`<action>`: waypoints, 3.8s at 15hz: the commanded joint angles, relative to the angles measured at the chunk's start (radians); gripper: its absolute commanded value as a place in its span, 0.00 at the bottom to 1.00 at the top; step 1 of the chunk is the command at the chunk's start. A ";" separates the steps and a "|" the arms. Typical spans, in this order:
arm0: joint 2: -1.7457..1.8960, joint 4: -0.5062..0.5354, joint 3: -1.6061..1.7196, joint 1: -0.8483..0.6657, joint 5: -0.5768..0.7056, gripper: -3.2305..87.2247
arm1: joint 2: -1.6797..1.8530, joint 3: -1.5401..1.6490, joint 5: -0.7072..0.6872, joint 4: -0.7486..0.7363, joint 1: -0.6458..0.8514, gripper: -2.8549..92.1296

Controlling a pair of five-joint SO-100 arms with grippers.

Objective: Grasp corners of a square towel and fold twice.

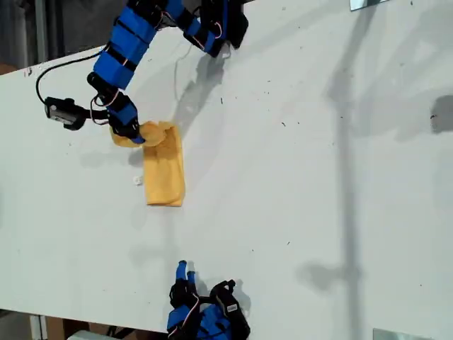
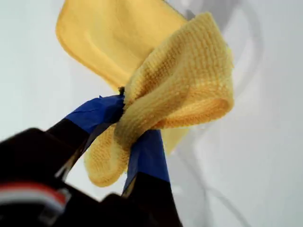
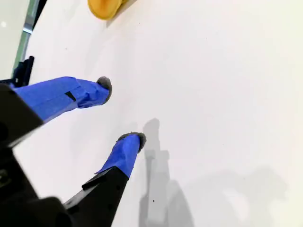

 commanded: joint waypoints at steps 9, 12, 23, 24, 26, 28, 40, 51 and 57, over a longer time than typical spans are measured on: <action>0.006 0.011 -0.003 0.002 -0.008 0.21 | -0.472 -0.523 0.021 -0.310 -0.199 0.03; 0.006 0.011 -0.003 0.002 -0.006 0.21 | -0.551 -0.535 0.044 -0.328 -0.176 0.10; 0.006 0.011 -0.003 0.002 -0.006 0.21 | -0.417 -0.411 0.023 -0.175 -0.135 0.32; 0.006 0.011 -0.003 0.003 -0.006 0.21 | -0.333 -0.285 0.028 -0.160 -0.112 0.32; 0.006 0.011 -0.003 0.002 -0.006 0.21 | -0.064 0.009 0.041 -0.147 -0.114 0.32; 0.006 0.011 -0.003 0.002 -0.006 0.21 | 0.242 0.357 0.117 -0.153 -0.160 0.18; 0.008 0.006 0.028 0.218 -0.129 0.21 | 1.729 1.321 0.693 0.357 -0.247 0.13; 0.008 -0.014 0.037 0.256 0.202 0.17 | 1.729 1.328 0.773 0.370 -0.368 0.14; 0.008 -0.014 0.037 0.258 0.202 0.17 | 1.729 1.328 0.775 0.370 -0.370 0.14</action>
